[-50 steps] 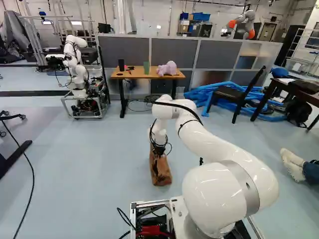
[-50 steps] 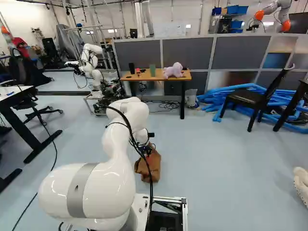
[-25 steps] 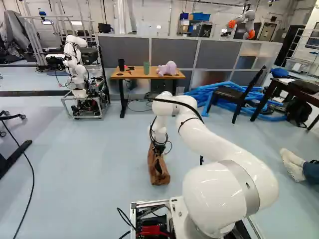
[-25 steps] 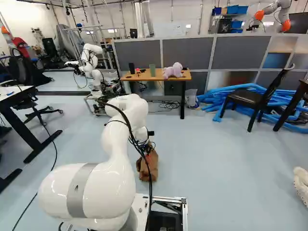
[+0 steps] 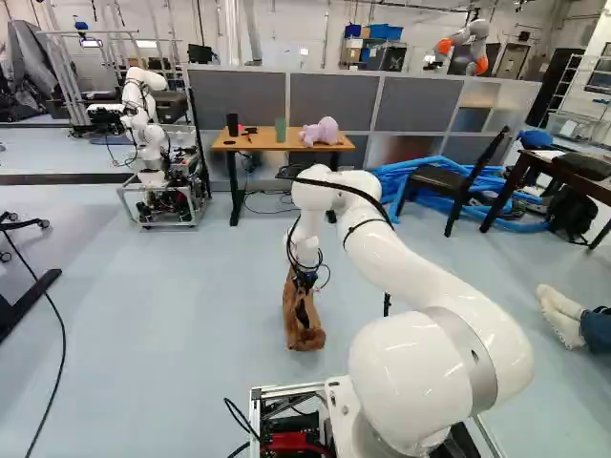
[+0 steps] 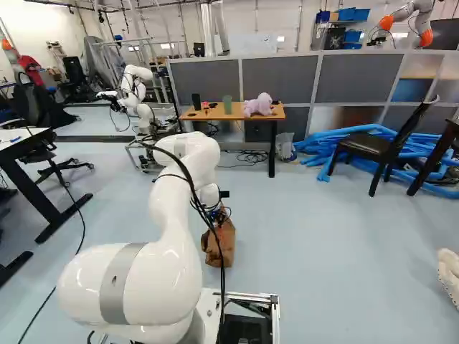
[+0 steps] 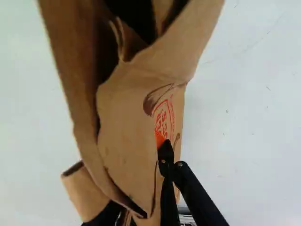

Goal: Pick up the bag on the ground and place it on the table

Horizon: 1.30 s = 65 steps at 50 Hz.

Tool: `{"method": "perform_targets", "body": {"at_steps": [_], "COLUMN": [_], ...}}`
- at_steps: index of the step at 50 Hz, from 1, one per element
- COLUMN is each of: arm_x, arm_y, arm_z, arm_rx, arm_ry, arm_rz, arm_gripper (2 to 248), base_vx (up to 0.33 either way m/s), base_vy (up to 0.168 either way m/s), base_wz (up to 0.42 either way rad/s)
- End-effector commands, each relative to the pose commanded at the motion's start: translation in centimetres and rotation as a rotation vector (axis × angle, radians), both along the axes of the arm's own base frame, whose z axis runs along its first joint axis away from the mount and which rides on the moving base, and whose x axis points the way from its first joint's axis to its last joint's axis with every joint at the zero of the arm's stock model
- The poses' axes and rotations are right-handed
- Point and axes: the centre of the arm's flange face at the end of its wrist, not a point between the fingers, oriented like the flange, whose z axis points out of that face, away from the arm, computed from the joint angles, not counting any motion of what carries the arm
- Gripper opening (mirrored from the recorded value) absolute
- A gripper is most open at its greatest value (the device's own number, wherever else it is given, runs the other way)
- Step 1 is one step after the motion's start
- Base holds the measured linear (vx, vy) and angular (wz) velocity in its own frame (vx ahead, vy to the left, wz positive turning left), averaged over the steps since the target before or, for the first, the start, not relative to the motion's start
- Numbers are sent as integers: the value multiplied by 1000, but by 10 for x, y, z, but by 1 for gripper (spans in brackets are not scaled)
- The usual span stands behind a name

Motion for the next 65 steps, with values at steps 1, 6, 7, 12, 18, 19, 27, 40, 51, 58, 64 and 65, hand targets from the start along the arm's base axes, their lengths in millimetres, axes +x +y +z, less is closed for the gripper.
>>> {"method": "perform_targets", "body": {"at_steps": [1,6,7,12,18,19,27,40,51,58,64,65], "arm_x": [0,0,0,0,-1,-1,-1,-2,-4,-4,-5,-5], "arm_y": [0,0,0,0,0,0,0,0,0,-1,-1,-1], "arm_z": [2,9,11,18,27,29,41,61,78,88,97,99], "arm_rx": [0,0,0,0,1,1,1,2,2,3,3,3], "arm_ry": [0,-2,-2,-4,-6,-7,-10,-17,-23,-28,-32,-33], "arm_rz": [0,0,0,0,0,0,0,0,0,0,0,0], "arm_gripper": [21,21,21,21,21,21,21,21,21,21,21,21], "base_vx": [0,0,0,0,0,0,0,0,0,0,0,0], "base_vy": [0,0,0,0,0,0,0,0,0,0,0,0], "base_wz": [0,0,0,0,0,0,0,0,0,0,0,0]}}
